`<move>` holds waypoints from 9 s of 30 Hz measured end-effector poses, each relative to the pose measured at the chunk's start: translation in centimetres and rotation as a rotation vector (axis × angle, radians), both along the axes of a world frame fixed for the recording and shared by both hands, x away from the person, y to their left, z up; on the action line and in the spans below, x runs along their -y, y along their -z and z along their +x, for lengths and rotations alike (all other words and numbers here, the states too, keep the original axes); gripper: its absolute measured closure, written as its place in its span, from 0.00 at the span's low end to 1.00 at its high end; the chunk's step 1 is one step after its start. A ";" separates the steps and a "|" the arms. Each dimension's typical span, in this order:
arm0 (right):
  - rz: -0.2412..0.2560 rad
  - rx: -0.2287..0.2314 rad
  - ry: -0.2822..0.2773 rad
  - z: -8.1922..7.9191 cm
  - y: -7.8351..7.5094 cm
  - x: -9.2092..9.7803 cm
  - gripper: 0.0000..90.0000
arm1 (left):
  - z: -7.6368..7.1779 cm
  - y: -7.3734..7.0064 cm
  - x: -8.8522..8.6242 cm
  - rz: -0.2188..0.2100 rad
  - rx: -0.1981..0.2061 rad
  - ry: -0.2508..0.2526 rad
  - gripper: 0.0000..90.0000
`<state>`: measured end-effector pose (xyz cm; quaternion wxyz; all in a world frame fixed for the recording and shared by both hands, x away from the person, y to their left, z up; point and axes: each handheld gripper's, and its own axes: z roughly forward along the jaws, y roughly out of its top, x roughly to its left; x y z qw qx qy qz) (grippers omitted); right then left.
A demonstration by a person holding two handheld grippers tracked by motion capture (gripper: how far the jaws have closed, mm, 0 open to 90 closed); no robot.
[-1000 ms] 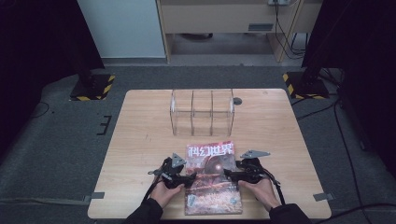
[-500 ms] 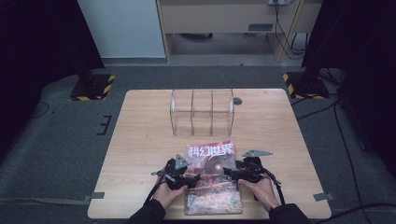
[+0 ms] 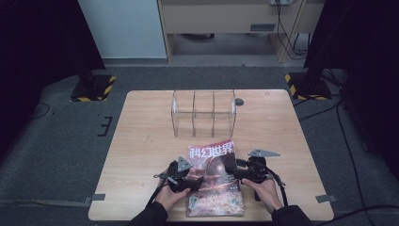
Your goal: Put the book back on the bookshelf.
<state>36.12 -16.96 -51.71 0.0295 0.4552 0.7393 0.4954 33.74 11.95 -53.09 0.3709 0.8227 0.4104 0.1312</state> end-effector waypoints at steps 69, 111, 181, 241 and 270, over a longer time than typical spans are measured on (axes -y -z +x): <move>-0.077 -0.076 0.010 0.1 1.2 -0.5 0.32 | -0.2 0.4 0.4 -0.010 0.014 0.017 0.11; 0.099 -0.025 0.001 0.1 0.3 0.0 0.39 | -0.2 0.4 0.2 -0.008 0.016 0.037 0.10; -0.013 -0.041 -0.131 0.6 0.1 -0.4 0.93 | 0.7 -0.6 -1.5 -0.171 -0.112 0.041 0.31; -0.127 0.008 -0.028 1.1 0.7 -0.6 0.34 | 0.6 -5.4 -1.4 -0.320 -0.163 -0.030 0.88; -0.441 -0.005 0.216 3.1 0.1 7.3 0.14 | -0.3 -12.2 -4.3 -0.465 -0.069 -0.043 0.93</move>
